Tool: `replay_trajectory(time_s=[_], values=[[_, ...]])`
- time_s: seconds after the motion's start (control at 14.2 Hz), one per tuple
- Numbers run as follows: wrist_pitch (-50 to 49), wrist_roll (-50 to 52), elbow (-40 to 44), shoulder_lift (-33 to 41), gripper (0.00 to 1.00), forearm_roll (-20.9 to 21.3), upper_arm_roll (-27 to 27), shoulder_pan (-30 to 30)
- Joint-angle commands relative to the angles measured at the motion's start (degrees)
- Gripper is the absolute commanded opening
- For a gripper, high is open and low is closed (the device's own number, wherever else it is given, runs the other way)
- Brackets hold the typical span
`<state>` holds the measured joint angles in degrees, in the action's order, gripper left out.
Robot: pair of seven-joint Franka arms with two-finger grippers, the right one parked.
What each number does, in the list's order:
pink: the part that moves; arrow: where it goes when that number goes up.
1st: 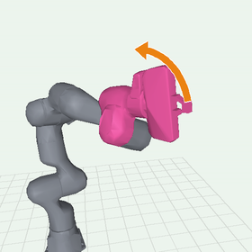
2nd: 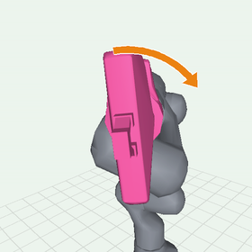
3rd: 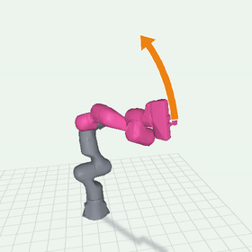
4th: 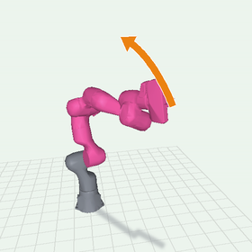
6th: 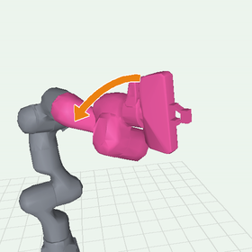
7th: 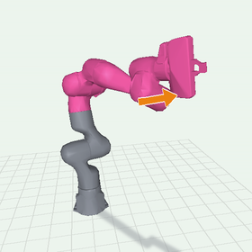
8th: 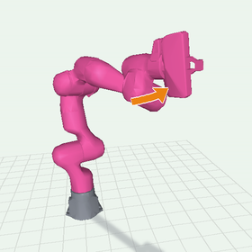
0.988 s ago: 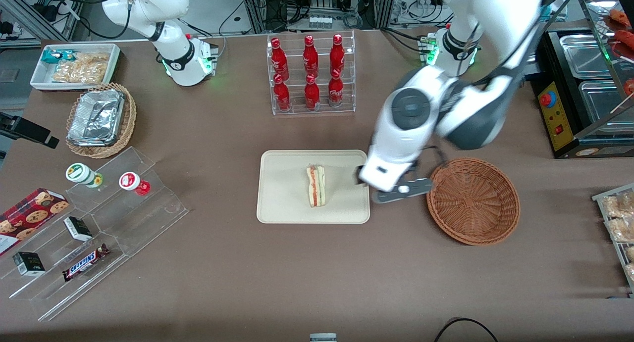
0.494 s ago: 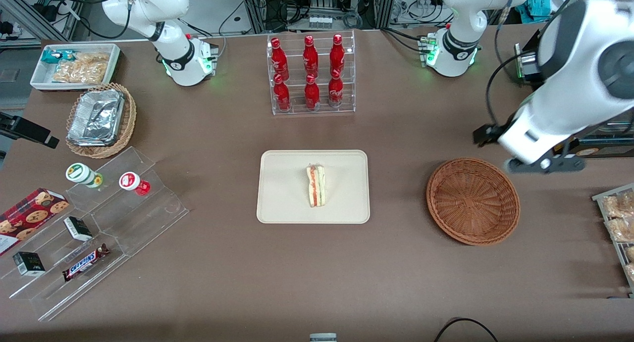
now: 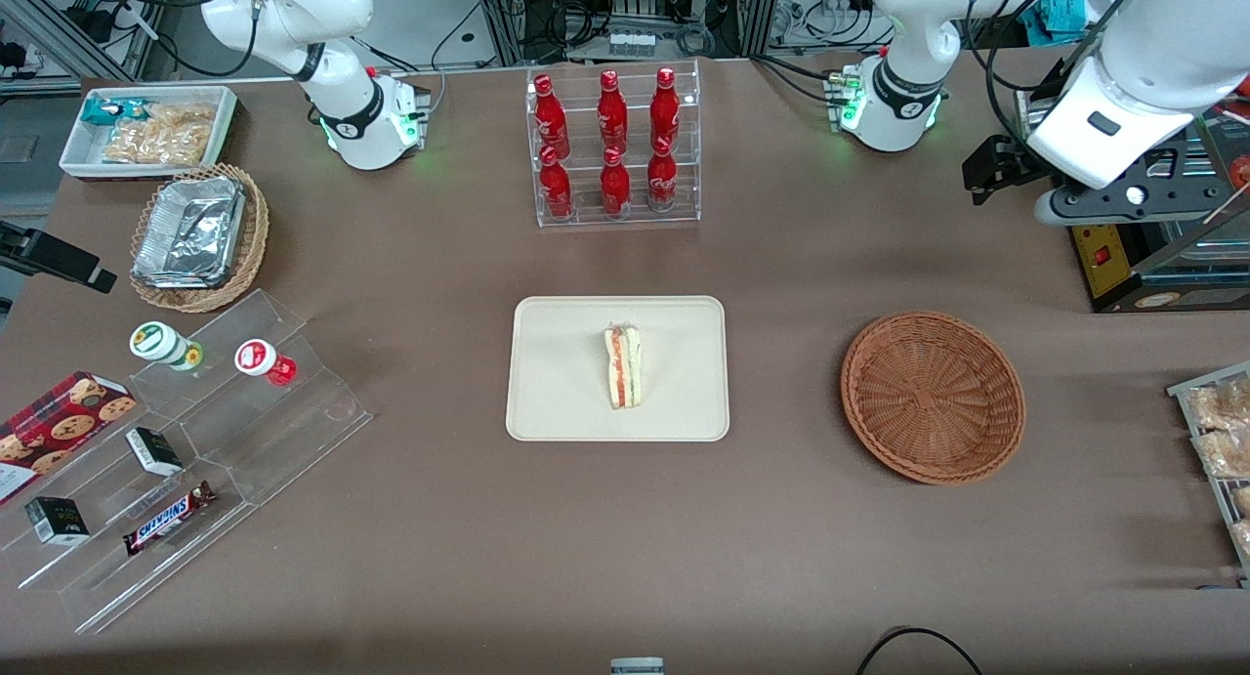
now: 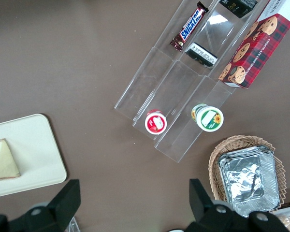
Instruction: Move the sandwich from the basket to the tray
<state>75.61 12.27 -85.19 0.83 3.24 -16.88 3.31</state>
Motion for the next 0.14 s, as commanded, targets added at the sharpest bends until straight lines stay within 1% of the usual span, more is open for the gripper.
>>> replay_trajectory(time_s=[0.0, 0.07], values=[[-0.4, -0.5, -0.2, 0.1, 1.0, -1.1, -3.2, 3.5], [-0.2, -0.5, -0.2, 0.1, 1.0, -1.0, -3.2, 3.3]])
